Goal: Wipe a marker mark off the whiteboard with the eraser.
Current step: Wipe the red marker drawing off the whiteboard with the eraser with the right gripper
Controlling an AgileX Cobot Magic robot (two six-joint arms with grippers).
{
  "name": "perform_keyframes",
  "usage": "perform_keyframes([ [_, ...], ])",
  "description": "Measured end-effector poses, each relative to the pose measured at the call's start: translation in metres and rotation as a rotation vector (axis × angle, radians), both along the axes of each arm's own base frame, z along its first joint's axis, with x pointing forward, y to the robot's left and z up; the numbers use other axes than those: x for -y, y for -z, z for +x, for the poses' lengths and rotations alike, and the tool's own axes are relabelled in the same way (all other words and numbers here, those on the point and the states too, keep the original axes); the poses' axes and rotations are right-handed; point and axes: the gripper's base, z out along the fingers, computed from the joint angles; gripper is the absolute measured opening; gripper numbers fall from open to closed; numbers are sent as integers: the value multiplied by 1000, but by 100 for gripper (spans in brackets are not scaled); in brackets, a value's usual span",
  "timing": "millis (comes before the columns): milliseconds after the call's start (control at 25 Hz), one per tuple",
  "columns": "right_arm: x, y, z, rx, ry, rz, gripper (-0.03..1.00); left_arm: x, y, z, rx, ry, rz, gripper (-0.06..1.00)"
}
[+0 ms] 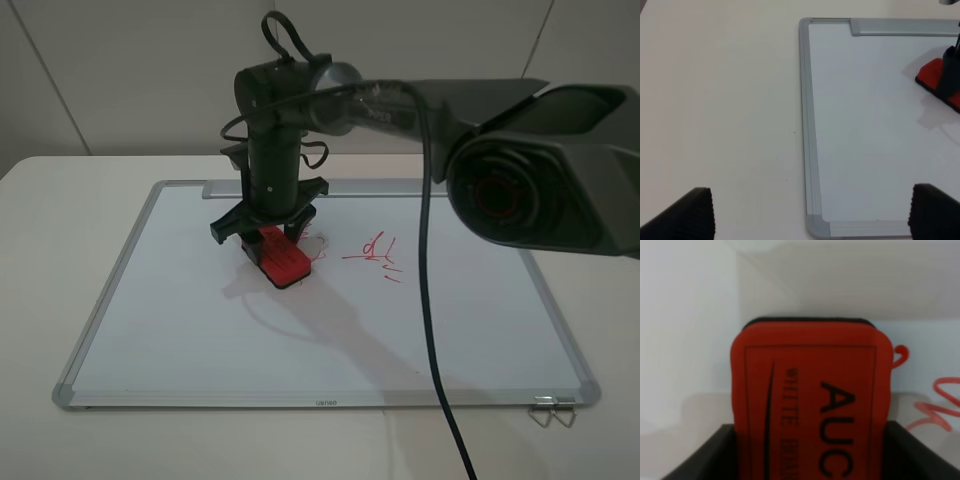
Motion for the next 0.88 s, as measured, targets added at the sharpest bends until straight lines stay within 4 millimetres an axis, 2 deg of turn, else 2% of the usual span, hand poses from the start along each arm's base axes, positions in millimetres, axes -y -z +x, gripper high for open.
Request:
perform_keyframes([
  [480,58,0,42,19,128,-21,50,0,0,0,1,0,0,77],
  [680,61,0,45,22,135,-23,50,0,0,0,2,0,0,77],
  [880,51,0,38,39,96,-48,50,0,0,0,2,0,0,77],
])
